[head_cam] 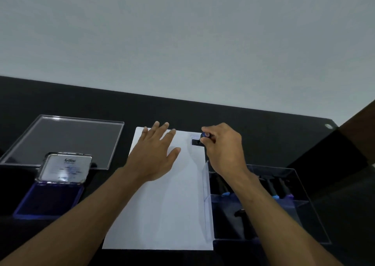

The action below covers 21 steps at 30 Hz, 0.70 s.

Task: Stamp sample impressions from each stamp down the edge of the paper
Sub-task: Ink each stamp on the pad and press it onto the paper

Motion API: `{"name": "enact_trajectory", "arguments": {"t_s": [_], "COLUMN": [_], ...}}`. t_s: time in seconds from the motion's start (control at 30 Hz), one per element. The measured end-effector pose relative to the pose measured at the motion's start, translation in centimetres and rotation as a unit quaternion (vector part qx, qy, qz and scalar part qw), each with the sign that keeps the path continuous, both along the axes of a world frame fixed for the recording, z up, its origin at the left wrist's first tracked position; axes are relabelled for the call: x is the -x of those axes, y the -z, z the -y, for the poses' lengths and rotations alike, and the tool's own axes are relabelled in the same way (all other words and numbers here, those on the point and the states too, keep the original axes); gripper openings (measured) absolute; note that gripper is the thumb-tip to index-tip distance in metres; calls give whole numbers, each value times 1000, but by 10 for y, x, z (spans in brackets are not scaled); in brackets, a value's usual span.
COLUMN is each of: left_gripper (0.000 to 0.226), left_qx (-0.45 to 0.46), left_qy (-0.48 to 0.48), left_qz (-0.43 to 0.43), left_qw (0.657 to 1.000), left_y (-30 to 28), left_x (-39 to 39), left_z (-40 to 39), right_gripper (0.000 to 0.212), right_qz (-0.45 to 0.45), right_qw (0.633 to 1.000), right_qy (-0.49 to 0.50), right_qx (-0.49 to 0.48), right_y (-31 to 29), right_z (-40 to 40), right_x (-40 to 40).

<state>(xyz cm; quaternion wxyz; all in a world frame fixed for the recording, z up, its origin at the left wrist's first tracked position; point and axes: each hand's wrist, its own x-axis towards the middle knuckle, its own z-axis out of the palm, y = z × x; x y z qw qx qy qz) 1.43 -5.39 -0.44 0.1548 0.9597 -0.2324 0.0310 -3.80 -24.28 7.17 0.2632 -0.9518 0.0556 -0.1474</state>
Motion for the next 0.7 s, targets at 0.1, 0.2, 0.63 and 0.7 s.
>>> {"name": "enact_trajectory", "arguments": {"t_s": [0.1,0.2,0.63,0.7], "left_gripper": [75,77,91,92], "left_qx": [-15,-21,-24,-28], "left_qy": [10,13,16,16], "left_qz": [-8,-25,-22,-23], "left_qw": [1000,999,999,999], "left_y": [6,12,26,26], "left_x": [-12,-16,-17,-17], "left_z": [5,8,7,7], "right_gripper": [21,23,26,27], "right_qz": [-11,-29,-69,-85], "right_qw": [1000,1000,997,995], "right_qy": [-7,-7,-27,-28], "right_qx": [3,7,36,44], "right_y": [3,7,9,8], "right_z": [2,4,3,2], "right_x": [-7,-10,-12,-13]}}
